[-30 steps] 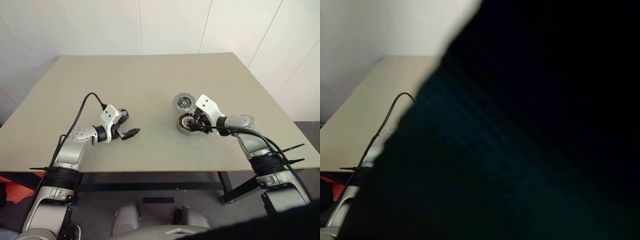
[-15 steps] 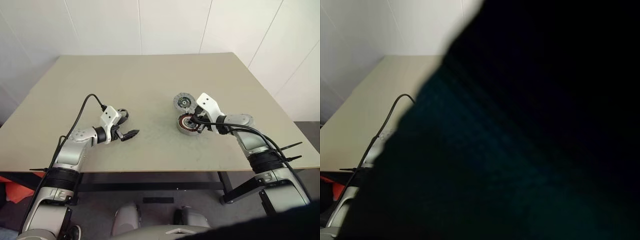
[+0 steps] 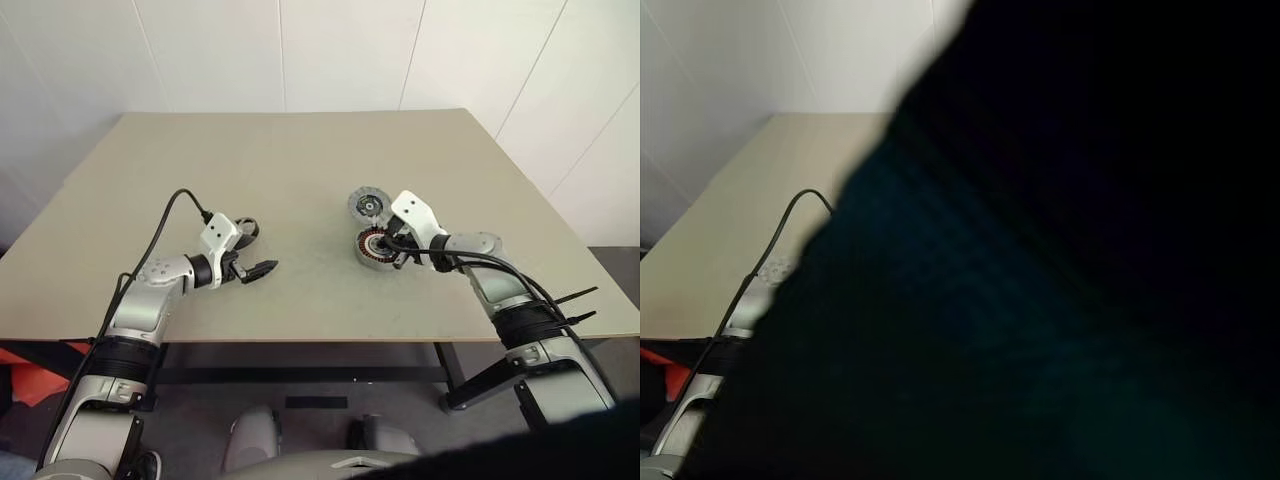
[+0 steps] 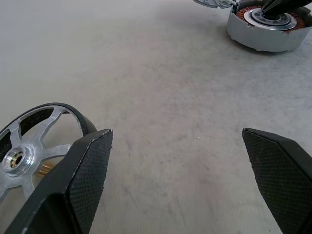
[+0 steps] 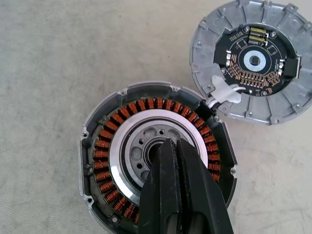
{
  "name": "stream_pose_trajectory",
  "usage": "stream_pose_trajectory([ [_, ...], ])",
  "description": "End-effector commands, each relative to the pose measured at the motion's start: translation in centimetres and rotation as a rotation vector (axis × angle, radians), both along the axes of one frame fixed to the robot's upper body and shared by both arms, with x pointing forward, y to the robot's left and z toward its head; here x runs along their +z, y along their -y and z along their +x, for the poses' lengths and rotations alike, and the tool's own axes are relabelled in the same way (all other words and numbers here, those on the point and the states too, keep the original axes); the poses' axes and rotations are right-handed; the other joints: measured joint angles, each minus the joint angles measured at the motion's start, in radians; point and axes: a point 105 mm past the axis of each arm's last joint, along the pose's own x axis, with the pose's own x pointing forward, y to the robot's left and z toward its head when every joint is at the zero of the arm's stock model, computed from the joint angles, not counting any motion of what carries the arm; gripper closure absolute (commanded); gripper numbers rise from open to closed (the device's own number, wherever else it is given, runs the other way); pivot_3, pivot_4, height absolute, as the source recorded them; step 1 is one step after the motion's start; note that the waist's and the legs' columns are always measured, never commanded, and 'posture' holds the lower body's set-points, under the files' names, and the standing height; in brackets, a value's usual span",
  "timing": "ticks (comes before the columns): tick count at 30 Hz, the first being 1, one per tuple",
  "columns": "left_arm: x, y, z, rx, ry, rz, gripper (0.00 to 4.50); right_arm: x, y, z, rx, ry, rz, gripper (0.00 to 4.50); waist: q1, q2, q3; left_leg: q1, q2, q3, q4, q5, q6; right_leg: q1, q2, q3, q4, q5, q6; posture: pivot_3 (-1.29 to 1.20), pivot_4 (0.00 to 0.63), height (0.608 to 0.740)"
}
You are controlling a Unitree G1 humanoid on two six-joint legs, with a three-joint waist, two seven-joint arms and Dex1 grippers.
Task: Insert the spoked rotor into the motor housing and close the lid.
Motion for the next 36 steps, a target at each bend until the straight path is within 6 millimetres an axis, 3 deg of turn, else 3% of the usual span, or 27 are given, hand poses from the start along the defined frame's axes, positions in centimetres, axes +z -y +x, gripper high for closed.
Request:
stream_pose_trajectory([
  [1, 1.5, -0.5, 0.6, 0.03, 0.055, -0.025, 0.0, 3.8, -0.3, 0.9, 0.013, 0.111, 0.031, 4.47, 0.0, 0.0, 0.0, -0.001, 0.0, 0.0, 0.0, 0.0, 0.0, -0.001, 0.0, 0.0, 0.0, 0.001, -0.002, 0.0, 0.0, 0.74],
  [6, 2.8, -3.5, 1.8, 0.281, 0.05, -0.202, 0.0, 6.4, 0.4, 1.5, -0.011, 0.187, 0.046, 4.47, 0.0, 0.0, 0.0, -0.003, 0.0, 0.0, 0.0, 0.0, 0.0, -0.003, 0.0, 0.0, 0.0, 0.002, -0.004, 0.0, 0.0, 0.74],
  [9, 2.4, -5.1, 1.4, 0.39, 0.008, -0.282, 0.0, 7.6, 0.8, 1.8, -0.034, 0.225, 0.056, 4.47, -0.002, 0.0, 0.0, -0.003, 0.0, 0.0, -0.001, 0.0, 0.0, -0.003, 0.0, 0.0, 0.0, 0.002, -0.004, 0.0, 0.0, 0.74],
  [14, 1.8, -6.3, 0.1, 0.476, -0.058, -0.39, 0.0, 7.6, 0.4, 1.7, -0.03, 0.226, 0.06, 4.47, -0.001, 0.0, 0.0, -0.002, 0.0, 0.0, 0.0, 0.0, 0.0, -0.002, 0.0, 0.0, 0.0, 0.002, -0.003, 0.0, 0.0, 0.74],
  [18, 0.2, -6.9, 0.1, 0.57, -0.152, -0.444, 0.0, 7.7, 0.0, 1.8, -0.021, 0.227, 0.068, 4.47, 0.001, 0.0, 0.0, -0.002, 0.0, 0.0, 0.0, 0.0, 0.0, -0.001, 0.0, -0.001, 0.0, 0.0, -0.001, 0.0, 0.0, 0.74],
  [26, -2.3, -4.9, 0.8, 0.652, -0.366, -0.561, 0.0, 7.6, -0.2, 2.0, -0.016, 0.228, 0.066, 4.47, 0.002, 0.0, 0.0, -0.002, 0.0, -0.001, 0.002, 0.0, 0.0, 0.001, 0.0, -0.001, 0.0, -0.002, 0.003, 0.0, 0.0, 0.74],
  [31, -1.0, -2.7, 1.4, 0.585, -0.416, -0.713, 0.0, 7.2, 0.1, 2.0, -0.024, 0.226, 0.052, 4.47, 0.004, 0.0, 0.0, -0.002, 0.0, -0.001, 0.005, 0.0, 0.001, 0.002, 0.0, -0.001, 0.0, -0.002, 0.003, 0.0, 0.0, 0.74],
  [36, -1.1, -1.1, 1.9, 0.565, -0.45, -0.756, 0.0, 7.1, 0.7, 2.0, -0.045, 0.232, 0.05, 4.47, 0.003, 0.0, 0.0, -0.002, 0.0, -0.001, 0.007, -0.002, 0.003, 0.002, 0.0, -0.001, -0.001, -0.002, 0.003, 0.0, 0.0, 0.74],
])
